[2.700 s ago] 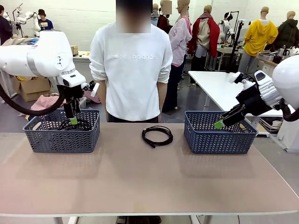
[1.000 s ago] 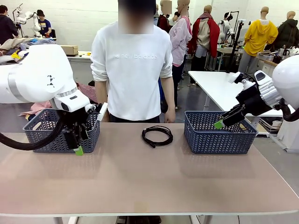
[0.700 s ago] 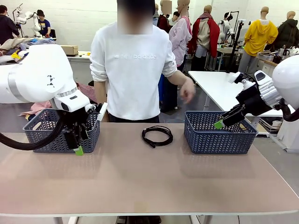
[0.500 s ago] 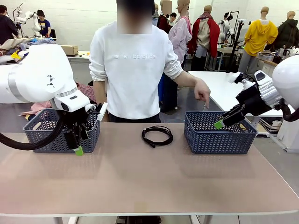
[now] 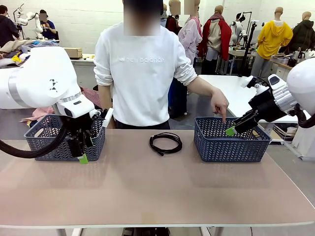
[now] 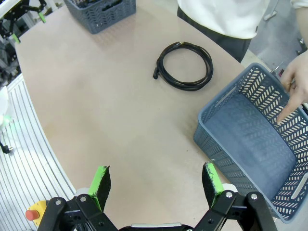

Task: Organize the cables according to human instructions.
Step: Pick up a bundle of cables and place it in the basket indicated by the human.

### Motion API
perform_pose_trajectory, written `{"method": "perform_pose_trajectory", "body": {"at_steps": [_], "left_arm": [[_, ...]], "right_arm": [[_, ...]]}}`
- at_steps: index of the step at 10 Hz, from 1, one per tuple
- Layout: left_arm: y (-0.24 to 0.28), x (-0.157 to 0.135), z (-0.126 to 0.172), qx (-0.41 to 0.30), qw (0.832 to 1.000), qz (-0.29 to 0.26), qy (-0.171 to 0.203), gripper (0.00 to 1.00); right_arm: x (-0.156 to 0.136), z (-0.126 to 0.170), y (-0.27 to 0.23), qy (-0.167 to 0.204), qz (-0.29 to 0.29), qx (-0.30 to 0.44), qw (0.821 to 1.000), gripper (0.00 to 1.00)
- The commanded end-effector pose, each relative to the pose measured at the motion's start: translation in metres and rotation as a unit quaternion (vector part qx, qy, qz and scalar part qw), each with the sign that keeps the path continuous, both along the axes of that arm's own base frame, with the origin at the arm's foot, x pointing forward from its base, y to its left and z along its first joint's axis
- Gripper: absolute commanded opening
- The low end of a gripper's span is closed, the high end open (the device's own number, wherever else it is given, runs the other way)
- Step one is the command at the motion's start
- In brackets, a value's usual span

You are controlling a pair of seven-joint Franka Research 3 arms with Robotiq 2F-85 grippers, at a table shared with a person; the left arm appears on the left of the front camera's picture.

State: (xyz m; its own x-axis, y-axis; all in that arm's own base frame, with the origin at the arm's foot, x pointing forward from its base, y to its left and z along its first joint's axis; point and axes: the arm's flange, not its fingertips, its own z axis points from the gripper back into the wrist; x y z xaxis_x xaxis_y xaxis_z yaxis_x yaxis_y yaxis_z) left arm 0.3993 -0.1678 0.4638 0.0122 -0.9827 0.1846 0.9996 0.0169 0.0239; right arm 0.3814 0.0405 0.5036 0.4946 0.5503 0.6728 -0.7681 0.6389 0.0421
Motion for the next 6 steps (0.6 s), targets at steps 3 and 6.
{"method": "perform_pose_trajectory", "body": {"at_steps": [3, 6], "left_arm": [[0.002, 0.001, 0.001, 0.0, 1.0, 0.001, -0.001, 1.0], [0.002, 0.001, 0.001, 0.0, 1.0, 0.001, -0.001, 1.0]], "right_arm": [[0.002, -0.002, -0.002, -0.008, 0.011, 0.01, 1.0, 1.0], [0.012, 0.002, 0.017, 0.017, -0.001, -0.019, 1.0, 1.0]]}}
